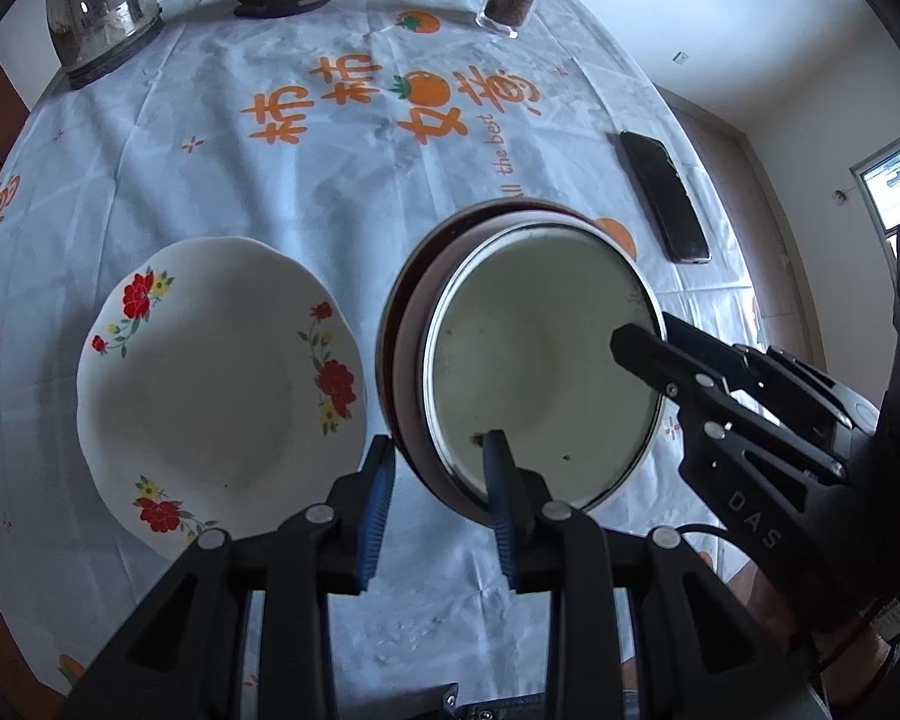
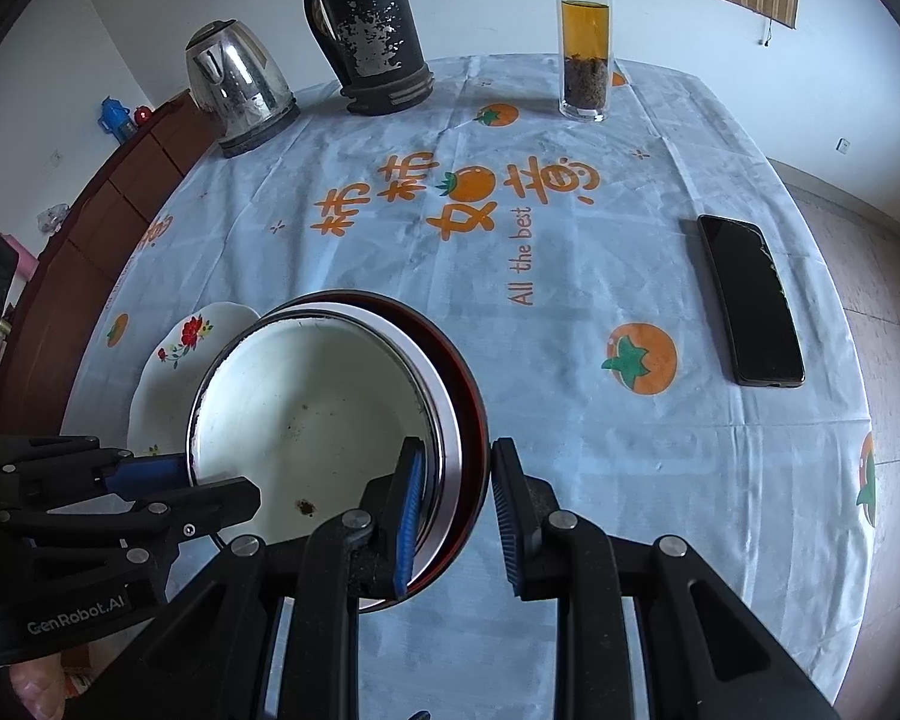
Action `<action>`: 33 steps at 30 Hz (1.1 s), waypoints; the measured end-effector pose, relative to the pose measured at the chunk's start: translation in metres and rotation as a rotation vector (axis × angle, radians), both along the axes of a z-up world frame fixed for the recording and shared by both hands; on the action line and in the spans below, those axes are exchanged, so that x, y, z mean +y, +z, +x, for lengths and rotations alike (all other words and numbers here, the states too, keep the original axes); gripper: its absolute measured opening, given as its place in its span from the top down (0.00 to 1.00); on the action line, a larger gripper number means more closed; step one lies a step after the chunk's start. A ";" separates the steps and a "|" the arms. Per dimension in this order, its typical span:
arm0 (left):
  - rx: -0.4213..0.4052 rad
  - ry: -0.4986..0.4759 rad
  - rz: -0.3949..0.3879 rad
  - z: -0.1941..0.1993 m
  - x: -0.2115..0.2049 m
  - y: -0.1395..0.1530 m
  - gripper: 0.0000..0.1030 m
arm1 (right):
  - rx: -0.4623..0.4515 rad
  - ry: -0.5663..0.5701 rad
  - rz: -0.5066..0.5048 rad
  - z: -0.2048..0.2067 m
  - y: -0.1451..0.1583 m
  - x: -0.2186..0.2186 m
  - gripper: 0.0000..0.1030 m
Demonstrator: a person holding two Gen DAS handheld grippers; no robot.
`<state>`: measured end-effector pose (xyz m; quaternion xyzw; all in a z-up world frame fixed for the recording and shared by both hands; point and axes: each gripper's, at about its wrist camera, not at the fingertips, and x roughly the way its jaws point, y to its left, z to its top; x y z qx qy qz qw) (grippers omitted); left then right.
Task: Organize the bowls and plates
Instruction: 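Lift the nested bowl stack with both tools toward the plate stack, then lower the nested bowl stack onto the red-flower plate stack with both tools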
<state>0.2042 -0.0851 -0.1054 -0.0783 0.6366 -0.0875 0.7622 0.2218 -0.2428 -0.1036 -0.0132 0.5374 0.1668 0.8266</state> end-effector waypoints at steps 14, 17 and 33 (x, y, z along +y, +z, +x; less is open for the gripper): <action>-0.014 0.038 -0.011 -0.006 0.023 0.007 0.73 | -0.009 0.038 -0.018 -0.003 0.005 0.025 0.76; -0.016 0.044 -0.013 -0.007 0.028 0.008 0.73 | -0.011 0.044 -0.022 -0.004 0.006 0.031 0.76; -0.029 0.076 -0.017 -0.018 0.056 0.015 0.73 | -0.025 0.080 -0.035 -0.012 0.014 0.060 0.76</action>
